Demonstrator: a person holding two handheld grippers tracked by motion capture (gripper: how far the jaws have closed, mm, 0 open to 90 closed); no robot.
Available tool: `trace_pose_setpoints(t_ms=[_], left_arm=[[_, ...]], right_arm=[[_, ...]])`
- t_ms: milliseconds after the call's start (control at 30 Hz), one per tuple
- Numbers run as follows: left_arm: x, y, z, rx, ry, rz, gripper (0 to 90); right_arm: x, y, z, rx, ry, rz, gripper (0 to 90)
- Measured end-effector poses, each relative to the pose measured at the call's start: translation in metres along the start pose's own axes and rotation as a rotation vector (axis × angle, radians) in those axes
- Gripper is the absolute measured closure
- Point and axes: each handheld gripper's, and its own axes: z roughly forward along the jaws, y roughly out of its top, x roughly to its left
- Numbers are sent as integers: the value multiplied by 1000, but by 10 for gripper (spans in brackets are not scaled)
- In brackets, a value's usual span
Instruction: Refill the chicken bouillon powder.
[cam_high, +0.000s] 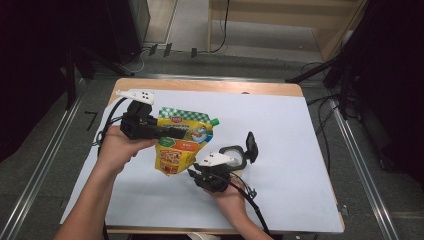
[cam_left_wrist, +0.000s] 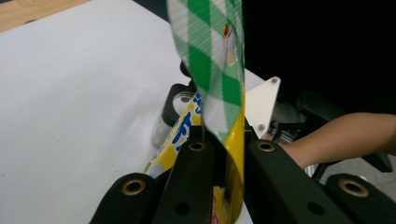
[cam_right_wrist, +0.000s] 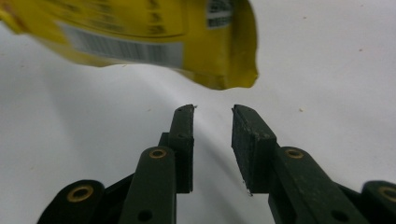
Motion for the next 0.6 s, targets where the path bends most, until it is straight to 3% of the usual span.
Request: trace_pose_setpoints(t_ms=[167,333,433,467,533,600], left_arm=[[-6,2,5,4,-43,-9,900],[-6,2,12,8,-107,-47,900],[-6,2,14,8,-85,-49,900],[-5,2,14,1,-90,-53,900],[-5,2,14,-5,-79,-44,900],[-7,3,14,-10,-8,-26,900]], right_arm=[[-5,-3,0,-29,-25,19,734],[-3,-4,-3,-74,-49,-5,734],[-1,-3,-7,-119,-39,-24,746],[2,-2,-7,-113,-62,-40,742],[5,-3,-9,-124,-61,-59,734],[7,-2,-9,-127,-53,-65,724]])
